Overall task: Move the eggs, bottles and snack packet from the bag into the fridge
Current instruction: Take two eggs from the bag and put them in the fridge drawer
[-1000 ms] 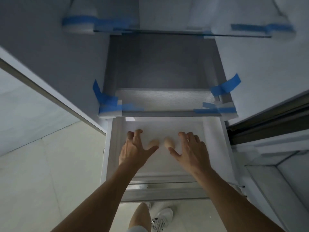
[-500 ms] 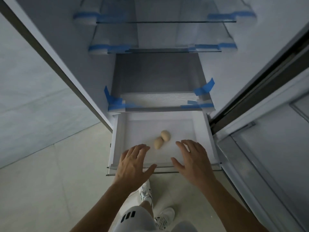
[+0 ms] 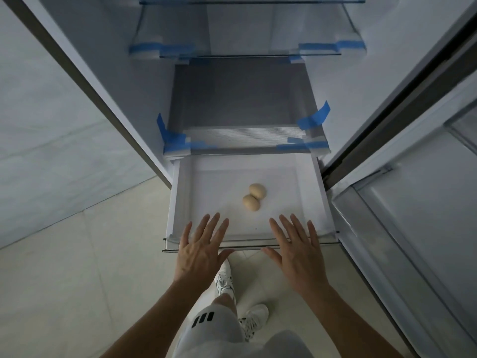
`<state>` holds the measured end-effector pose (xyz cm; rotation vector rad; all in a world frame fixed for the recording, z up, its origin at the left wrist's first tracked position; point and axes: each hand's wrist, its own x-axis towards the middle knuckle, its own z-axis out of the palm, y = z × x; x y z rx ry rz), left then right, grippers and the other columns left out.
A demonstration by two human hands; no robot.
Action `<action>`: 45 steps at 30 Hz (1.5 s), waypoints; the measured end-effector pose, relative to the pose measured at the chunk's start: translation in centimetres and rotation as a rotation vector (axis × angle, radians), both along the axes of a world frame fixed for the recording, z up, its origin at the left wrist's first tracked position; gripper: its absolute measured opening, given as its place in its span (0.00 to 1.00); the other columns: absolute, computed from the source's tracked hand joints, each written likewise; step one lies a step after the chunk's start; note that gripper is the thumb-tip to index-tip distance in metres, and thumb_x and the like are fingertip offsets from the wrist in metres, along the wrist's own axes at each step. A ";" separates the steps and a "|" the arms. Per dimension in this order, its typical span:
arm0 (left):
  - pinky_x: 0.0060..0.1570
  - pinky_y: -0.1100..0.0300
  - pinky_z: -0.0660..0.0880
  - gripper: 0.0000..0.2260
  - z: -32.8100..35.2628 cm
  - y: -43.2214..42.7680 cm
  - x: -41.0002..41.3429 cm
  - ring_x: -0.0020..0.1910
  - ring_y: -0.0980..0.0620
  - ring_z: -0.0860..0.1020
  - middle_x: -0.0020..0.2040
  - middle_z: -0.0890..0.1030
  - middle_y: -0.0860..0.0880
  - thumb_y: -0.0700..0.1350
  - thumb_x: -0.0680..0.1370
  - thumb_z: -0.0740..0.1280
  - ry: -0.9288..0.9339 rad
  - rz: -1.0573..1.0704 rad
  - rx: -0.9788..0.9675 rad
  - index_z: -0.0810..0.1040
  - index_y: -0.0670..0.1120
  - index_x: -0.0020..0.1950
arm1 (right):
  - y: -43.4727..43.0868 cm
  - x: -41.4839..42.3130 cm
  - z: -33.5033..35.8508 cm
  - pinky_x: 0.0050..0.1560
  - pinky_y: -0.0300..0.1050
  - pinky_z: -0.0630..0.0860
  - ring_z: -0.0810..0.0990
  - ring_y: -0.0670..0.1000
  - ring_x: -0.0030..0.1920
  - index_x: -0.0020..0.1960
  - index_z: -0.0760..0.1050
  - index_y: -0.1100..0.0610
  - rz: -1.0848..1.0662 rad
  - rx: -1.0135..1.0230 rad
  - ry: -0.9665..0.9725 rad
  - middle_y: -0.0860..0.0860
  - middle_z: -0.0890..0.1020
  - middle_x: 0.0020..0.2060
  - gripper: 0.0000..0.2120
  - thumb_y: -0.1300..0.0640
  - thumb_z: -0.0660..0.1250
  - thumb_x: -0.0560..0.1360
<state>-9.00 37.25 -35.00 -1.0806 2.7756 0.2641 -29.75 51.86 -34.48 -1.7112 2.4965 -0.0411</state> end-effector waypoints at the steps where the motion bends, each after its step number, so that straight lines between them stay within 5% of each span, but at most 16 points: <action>1: 0.75 0.40 0.55 0.31 0.0 -0.1 0.0 0.79 0.46 0.58 0.80 0.60 0.48 0.68 0.80 0.46 -0.005 -0.003 -0.003 0.57 0.54 0.80 | -0.1 -0.1 -0.1 0.74 0.64 0.63 0.68 0.58 0.76 0.77 0.67 0.53 0.002 0.003 0.013 0.54 0.73 0.74 0.34 0.32 0.52 0.81; 13: 0.76 0.43 0.47 0.34 -1.1 -0.5 0.1 0.80 0.46 0.50 0.81 0.55 0.47 0.67 0.80 0.52 -0.012 -0.072 -0.064 0.55 0.52 0.81 | -0.4 -0.7 -1.5 0.75 0.66 0.61 0.64 0.58 0.78 0.79 0.63 0.54 0.048 -0.022 0.103 0.55 0.65 0.78 0.36 0.32 0.52 0.81; 27: 0.76 0.40 0.55 0.35 -0.1 -6.7 -3.2 0.79 0.43 0.55 0.81 0.55 0.45 0.67 0.79 0.53 0.061 -0.054 -0.091 0.55 0.50 0.81 | -6.4 -3.5 -1.0 0.76 0.65 0.59 0.60 0.60 0.79 0.81 0.57 0.54 -0.004 -0.014 0.136 0.57 0.59 0.80 0.39 0.30 0.48 0.80; 37: 0.76 0.42 0.50 0.39 0.9 -14.1 -6.7 0.80 0.42 0.49 0.82 0.49 0.44 0.67 0.78 0.55 0.085 -0.125 -0.152 0.48 0.46 0.81 | -12.8 -7.0 0.3 0.75 0.66 0.60 0.63 0.63 0.78 0.82 0.54 0.55 -0.048 -0.029 0.181 0.60 0.59 0.80 0.42 0.29 0.45 0.78; 45: 0.75 0.39 0.53 0.40 1.1 -18.5 -8.8 0.79 0.41 0.53 0.81 0.54 0.44 0.68 0.76 0.59 0.061 -0.214 -0.186 0.52 0.49 0.81 | -16.6 -9.6 0.1 0.75 0.64 0.55 0.61 0.63 0.78 0.81 0.58 0.56 0.019 -0.030 0.220 0.59 0.62 0.79 0.44 0.29 0.60 0.74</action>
